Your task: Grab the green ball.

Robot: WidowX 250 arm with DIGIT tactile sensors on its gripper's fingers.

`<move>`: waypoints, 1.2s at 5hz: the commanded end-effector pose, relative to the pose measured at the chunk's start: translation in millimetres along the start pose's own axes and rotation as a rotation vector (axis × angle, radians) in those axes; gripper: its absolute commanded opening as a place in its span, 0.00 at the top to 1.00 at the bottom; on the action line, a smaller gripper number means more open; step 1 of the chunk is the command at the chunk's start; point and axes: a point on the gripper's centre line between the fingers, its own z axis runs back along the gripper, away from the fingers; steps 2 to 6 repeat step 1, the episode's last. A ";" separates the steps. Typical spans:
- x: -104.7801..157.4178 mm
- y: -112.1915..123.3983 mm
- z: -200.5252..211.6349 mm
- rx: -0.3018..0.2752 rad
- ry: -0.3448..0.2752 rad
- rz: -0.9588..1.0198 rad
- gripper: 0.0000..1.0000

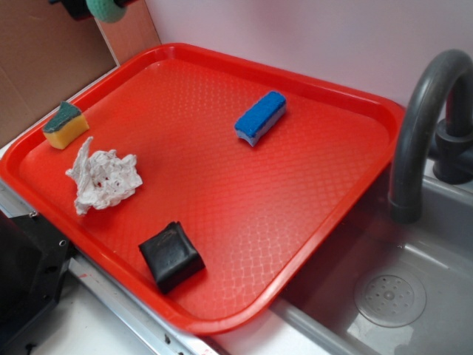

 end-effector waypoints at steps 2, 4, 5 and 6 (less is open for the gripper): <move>-1.8 15.6 35.8 -0.085 0.006 -0.283 1.00; -1.8 15.6 35.8 -0.085 0.006 -0.283 1.00; -1.8 15.6 35.8 -0.085 0.006 -0.283 1.00; -1.8 15.6 35.8 -0.085 0.006 -0.283 1.00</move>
